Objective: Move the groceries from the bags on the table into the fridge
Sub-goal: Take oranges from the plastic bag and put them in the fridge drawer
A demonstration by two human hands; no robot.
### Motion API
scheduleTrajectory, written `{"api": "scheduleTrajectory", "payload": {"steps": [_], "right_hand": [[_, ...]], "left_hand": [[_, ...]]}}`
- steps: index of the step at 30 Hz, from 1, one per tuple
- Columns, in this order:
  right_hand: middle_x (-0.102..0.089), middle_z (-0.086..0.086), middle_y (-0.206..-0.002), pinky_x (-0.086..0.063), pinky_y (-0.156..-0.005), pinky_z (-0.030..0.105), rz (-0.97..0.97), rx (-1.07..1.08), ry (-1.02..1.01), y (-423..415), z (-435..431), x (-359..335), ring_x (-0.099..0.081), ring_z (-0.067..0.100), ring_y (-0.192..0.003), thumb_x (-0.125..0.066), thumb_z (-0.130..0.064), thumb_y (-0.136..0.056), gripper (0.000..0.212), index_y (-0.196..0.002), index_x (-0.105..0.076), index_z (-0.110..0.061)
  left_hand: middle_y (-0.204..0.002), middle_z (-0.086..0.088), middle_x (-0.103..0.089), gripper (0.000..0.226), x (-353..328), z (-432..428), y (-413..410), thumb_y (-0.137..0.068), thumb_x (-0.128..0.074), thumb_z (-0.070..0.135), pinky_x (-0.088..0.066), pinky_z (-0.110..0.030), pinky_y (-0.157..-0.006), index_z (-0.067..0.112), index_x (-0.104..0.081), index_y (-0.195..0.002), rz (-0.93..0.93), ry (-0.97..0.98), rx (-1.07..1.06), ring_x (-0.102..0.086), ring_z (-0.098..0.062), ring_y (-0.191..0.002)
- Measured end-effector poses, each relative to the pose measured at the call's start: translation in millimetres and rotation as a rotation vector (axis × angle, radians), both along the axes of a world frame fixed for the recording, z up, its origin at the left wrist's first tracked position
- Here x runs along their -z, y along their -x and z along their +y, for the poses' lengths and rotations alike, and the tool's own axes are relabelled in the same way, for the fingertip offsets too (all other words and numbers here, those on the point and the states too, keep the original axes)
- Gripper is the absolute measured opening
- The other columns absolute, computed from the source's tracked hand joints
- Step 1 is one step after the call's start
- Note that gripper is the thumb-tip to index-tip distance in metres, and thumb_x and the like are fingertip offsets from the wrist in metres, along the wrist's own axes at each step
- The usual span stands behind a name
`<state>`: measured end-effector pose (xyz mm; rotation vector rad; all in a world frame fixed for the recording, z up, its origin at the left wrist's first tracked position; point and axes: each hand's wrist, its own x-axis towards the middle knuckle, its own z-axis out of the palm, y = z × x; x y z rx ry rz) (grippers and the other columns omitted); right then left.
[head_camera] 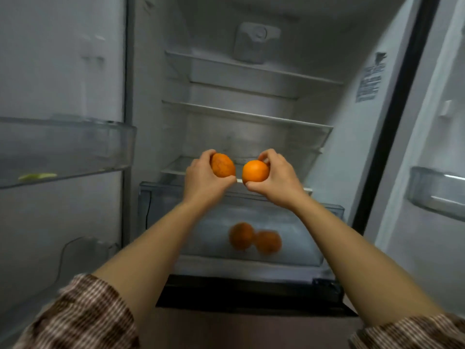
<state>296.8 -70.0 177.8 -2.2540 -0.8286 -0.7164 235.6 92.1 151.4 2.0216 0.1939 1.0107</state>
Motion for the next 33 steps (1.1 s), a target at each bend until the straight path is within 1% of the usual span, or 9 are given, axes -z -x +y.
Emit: {"api": "scheduleTrajectory", "payload": {"steps": [7, 10, 14, 17, 22, 26, 29, 31, 33], "right_hand": [[-0.058, 0.003, -0.101, -0.053, -0.076, 0.040, 0.248, -0.129, 0.087, -63, 28, -1, -0.058, 0.022, -0.091, -0.082, -0.030, -0.064, 0.055, -0.108, -0.053, -0.016], [-0.055, -0.003, -0.093, -0.049, -0.067, 0.030, 0.385, -0.169, 0.235, -86, 41, 3, -0.055, 0.016, -0.086, -0.080, -0.032, -0.066, 0.049, -0.106, -0.055, -0.017], [-0.057, -0.003, -0.076, -0.045, -0.065, 0.029, 0.502, -0.219, 0.512, -106, 57, 9, -0.054, 0.016, -0.077, -0.076, -0.038, -0.076, 0.039, -0.100, -0.062, -0.010], [-0.062, -0.001, -0.072, -0.048, -0.066, 0.027, 0.557, -0.241, 0.603, -114, 67, 13, -0.056, 0.014, -0.069, -0.075, -0.037, -0.078, 0.035, -0.096, -0.066, -0.008], [-0.068, 0.012, -0.078, -0.055, -0.059, 0.027, 0.703, -0.300, 0.712, -116, 75, 23, -0.062, 0.017, -0.062, -0.078, -0.021, -0.079, 0.037, -0.106, -0.064, 0.000], [-0.065, 0.027, -0.115, -0.053, -0.093, 0.047, 0.974, -0.344, 0.720, -118, 73, 27, -0.066, 0.035, -0.098, -0.064, -0.006, -0.089, 0.030, -0.116, -0.062, 0.007], [-0.065, 0.022, -0.119, -0.051, -0.095, 0.048, 1.008, -0.348, 0.710, -117, 70, 26, -0.064, 0.035, -0.110, -0.061, -0.006, -0.091, 0.032, -0.120, -0.061, 0.007], [-0.066, 0.021, -0.117, -0.054, -0.092, 0.047, 0.992, -0.357, 0.709, -117, 68, 26, -0.066, 0.034, -0.105, -0.060, -0.006, -0.091, 0.026, -0.115, -0.063, 0.006], [-0.069, 0.020, -0.105, -0.057, -0.079, 0.041, 0.942, -0.379, 0.630, -117, 66, 26, -0.067, 0.032, -0.093, -0.057, -0.006, -0.093, 0.018, -0.106, -0.066, 0.001]], "left_hand": [[-0.124, -0.005, -0.062, 0.076, -7, 31, -49, -0.061, -0.080, 0.029, -0.050, -0.031, -0.089, 0.021, -0.055, -0.131, 0.325, -0.164, -0.016, -0.059, -0.021, -0.111], [-0.107, -0.005, -0.067, 0.058, -9, 43, -63, -0.064, -0.080, 0.034, -0.055, -0.031, -0.081, 0.020, -0.064, -0.118, 0.554, -0.196, 0.047, -0.064, -0.019, -0.093], [-0.078, -0.005, -0.071, 0.022, -18, 49, -71, -0.079, -0.071, 0.027, -0.050, -0.020, -0.054, 0.011, -0.073, -0.094, 0.851, -0.172, 0.216, -0.064, -0.012, -0.061], [-0.060, -0.004, -0.065, 0.016, -18, 49, -78, -0.090, -0.056, 0.017, -0.043, -0.016, -0.041, 0.003, -0.063, -0.091, 1.133, -0.101, 0.354, -0.060, -0.010, -0.046], [-0.073, -0.003, -0.051, 0.029, -10, 56, -96, -0.100, -0.043, 0.023, -0.044, -0.019, -0.040, 0.015, -0.049, -0.073, 1.176, -0.210, 0.118, -0.050, -0.013, -0.057], [-0.108, -0.021, -0.065, 0.027, -15, 46, -89, -0.092, -0.050, 0.029, -0.050, -0.029, -0.065, 0.009, -0.062, -0.106, 1.430, -0.172, 0.162, -0.065, -0.033, -0.081], [-0.107, -0.018, -0.069, 0.031, -15, 45, -85, -0.090, -0.051, 0.030, -0.051, -0.030, -0.069, 0.009, -0.063, -0.110, 1.386, -0.139, 0.147, -0.068, -0.032, -0.085], [-0.084, -0.012, -0.072, 0.022, -14, 46, -85, -0.089, -0.051, 0.027, -0.049, -0.026, -0.060, 0.010, -0.066, -0.090, 1.265, -0.174, 0.130, -0.068, -0.026, -0.066], [-0.069, -0.010, -0.068, 0.022, -10, 48, -83, -0.083, -0.055, 0.028, -0.046, -0.025, -0.056, 0.012, -0.064, -0.071, 0.990, -0.222, 0.019, -0.062, -0.023, -0.057]]}}
